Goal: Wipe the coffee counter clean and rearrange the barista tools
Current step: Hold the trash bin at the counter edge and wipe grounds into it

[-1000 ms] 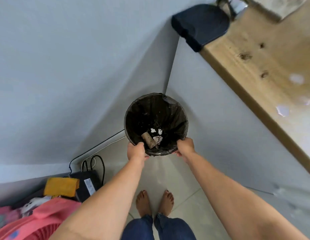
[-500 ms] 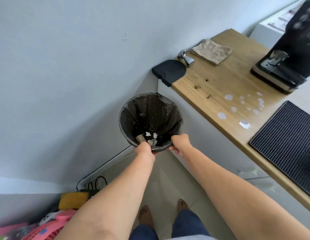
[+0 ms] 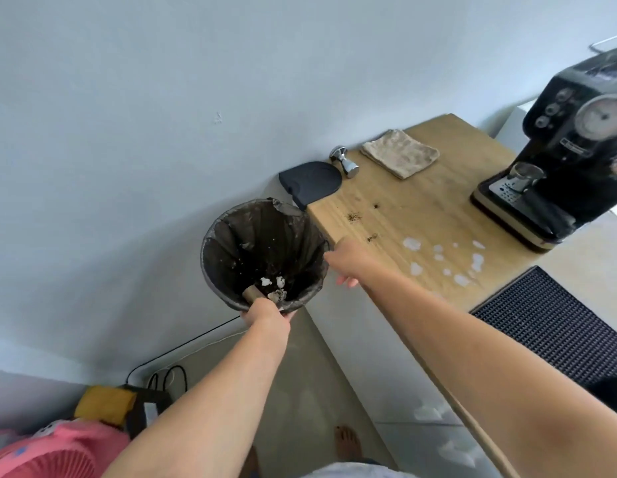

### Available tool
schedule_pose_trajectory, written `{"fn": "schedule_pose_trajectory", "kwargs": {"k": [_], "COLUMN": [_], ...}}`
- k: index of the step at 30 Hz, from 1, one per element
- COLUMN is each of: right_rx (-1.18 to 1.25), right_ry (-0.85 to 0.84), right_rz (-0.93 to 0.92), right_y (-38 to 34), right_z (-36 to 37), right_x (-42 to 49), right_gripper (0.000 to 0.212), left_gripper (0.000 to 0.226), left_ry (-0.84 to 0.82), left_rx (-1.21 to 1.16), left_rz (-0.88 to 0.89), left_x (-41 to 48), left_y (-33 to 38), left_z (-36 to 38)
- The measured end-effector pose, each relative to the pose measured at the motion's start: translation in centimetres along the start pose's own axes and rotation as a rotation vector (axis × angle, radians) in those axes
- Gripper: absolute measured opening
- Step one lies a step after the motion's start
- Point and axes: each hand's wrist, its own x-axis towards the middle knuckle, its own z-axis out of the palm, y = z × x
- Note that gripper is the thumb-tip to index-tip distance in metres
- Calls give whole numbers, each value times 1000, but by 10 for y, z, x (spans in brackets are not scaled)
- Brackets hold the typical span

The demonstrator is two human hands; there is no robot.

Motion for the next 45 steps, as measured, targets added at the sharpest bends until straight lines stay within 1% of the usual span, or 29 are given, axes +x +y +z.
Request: {"fn": "schedule_pose_trajectory", "kwargs": {"k": [3,4,6,8,9,11,13,16,19,23,25,29,32,33,35,37,41,44,45], "right_rx": [27,28,33,51,21,-101,-207,-293,-303,-308,-335,-470,-587,-605,-596,-535,-403,-296,-312], "right_ry": [118,164,247,320,360,424,466,483,458,478,504,633,693,696,687,652,539,509,506], "right_rz": [-146,-164,-176,-177,-178,-178,-181,-193,-186,-207,-204,-196,-249,-267,-280,-268,-189,-172,-152], "right_y": [13,18,29,40,44,51,57,65,71,69,63,53,52,53,56,58,73,90,94], "right_z": [-47,-62,-89,-116,-126,-145,-159,-173,-184,-191,-192,-191,-195,-198,-207,-217,-225,-221,-219], "right_x": [26,36,55,76,85,103,124,157,190,229,240,250,254,255,251,239,211,189,183], "right_gripper": [22,17,18,27,34,44,49,62,80,98,93,63,40,37,41,46,44,59,58], "left_gripper": [48,49,49,49,50,50,47,50,50,51,52,52,52,52,53,52,53,56,57], "left_ry": [60,73,93,184,198,164,116,247,273,320,342,330,329,326,315,302,300,289,278], "left_rx": [-124,-114,-15,68,56,22,49,-116,-270,-300,-281,-288,-294,-288,-296,-302,-276,-300,-307], "left_rz": [-5,15,66,144,150,119,90,78,38,30,47,68,85,92,95,85,57,59,59], "left_x": [-23,-26,-29,-29,-28,-22,-15,-13,-5,11,20,31,33,33,31,29,18,10,7], "left_y": [-14,-20,-29,-38,-39,-44,-53,-57,-59,-60,-60,-62,-61,-61,-58,-54,-51,-49,-47], "left_z": [14,17,23,32,34,36,38,47,58,65,68,70,68,67,66,63,56,50,48]}}
